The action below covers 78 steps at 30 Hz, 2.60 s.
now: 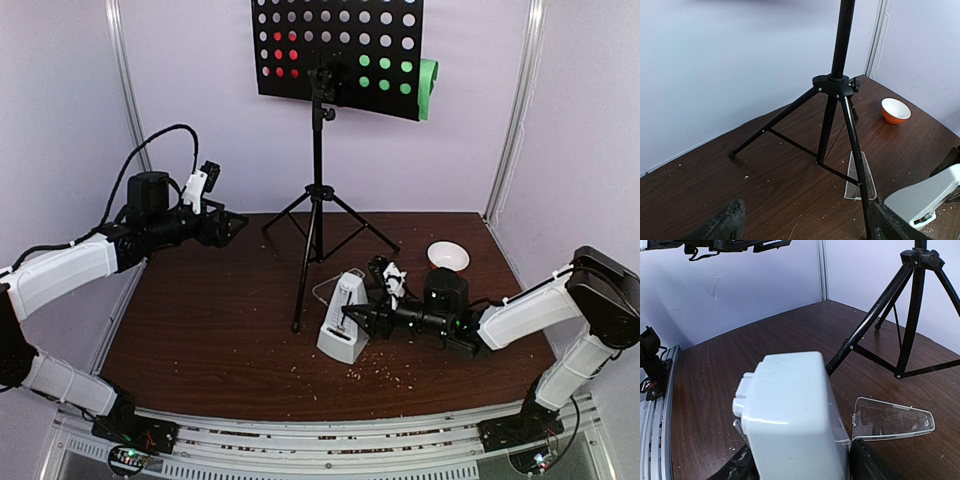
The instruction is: Pack up the instrument practice props
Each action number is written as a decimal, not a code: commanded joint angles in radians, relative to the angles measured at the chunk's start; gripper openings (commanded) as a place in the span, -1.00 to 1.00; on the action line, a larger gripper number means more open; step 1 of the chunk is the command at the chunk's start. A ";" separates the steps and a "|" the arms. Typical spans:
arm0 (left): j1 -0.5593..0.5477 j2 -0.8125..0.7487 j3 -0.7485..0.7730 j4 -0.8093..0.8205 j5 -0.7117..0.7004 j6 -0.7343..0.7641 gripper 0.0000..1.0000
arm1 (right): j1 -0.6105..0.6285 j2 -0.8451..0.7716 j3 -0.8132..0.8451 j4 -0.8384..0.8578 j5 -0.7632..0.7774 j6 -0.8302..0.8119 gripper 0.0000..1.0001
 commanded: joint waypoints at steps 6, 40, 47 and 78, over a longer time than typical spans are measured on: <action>0.005 0.014 -0.007 0.047 -0.008 0.003 0.77 | 0.006 -0.011 -0.021 0.042 0.014 0.045 0.25; 0.004 0.032 -0.010 0.045 -0.017 0.006 0.77 | 0.005 0.065 -0.024 0.134 0.006 0.190 0.21; 0.004 0.032 -0.011 0.046 -0.015 0.004 0.77 | 0.005 0.071 -0.004 0.115 0.011 0.214 0.26; -0.134 0.016 -0.048 0.062 -0.051 0.124 0.77 | -0.051 -0.349 0.005 -0.242 0.141 0.225 1.00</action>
